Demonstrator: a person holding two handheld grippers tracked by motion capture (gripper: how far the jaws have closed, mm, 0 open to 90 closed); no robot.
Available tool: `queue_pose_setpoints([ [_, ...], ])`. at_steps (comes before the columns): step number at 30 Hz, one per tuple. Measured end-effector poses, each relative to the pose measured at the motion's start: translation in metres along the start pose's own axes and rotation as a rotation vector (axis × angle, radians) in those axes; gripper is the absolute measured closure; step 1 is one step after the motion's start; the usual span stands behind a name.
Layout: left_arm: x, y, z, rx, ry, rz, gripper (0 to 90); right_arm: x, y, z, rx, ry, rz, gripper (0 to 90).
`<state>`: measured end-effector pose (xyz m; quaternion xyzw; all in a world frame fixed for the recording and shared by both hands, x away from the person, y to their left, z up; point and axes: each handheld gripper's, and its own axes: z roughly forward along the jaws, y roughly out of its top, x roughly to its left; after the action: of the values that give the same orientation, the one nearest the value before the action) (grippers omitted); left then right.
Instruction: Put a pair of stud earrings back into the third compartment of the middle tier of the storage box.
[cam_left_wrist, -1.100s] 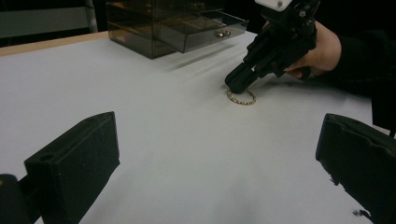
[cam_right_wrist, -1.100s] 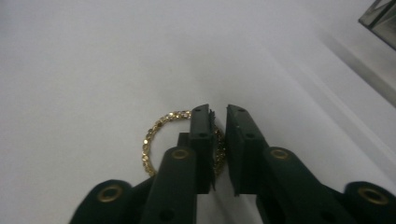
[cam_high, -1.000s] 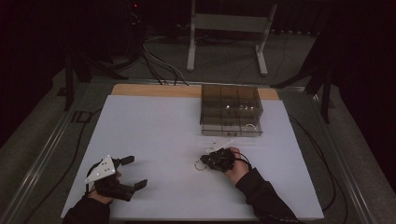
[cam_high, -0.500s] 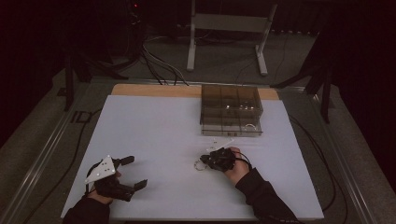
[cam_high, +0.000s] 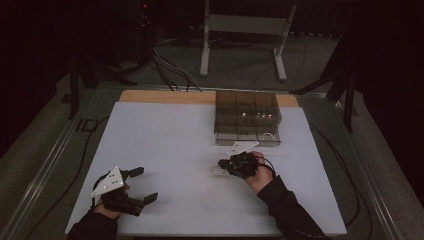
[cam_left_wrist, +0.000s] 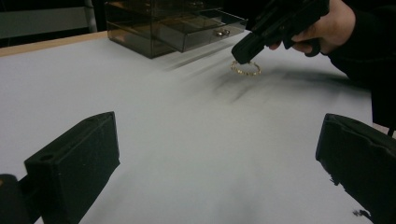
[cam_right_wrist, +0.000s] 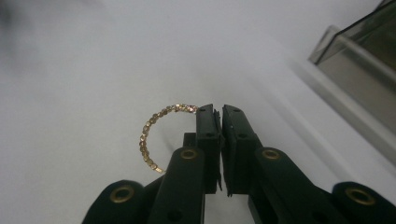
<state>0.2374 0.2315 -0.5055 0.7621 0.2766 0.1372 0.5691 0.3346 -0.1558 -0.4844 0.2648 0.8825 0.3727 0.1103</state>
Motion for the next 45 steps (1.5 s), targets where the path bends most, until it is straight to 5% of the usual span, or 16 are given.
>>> queue_pose_setpoints([
  [26, -0.001, -0.001, 0.001, 0.005, -0.003, 0.009, 0.6, -0.036, 0.017, -0.054, -0.087, -0.088, 0.072, 86.5],
  [45, 0.000, 0.000, -0.001, -0.009, -0.002, 0.002, 0.6, -0.074, 0.009, -0.093, -0.116, -0.211, 0.153, 86.5],
])
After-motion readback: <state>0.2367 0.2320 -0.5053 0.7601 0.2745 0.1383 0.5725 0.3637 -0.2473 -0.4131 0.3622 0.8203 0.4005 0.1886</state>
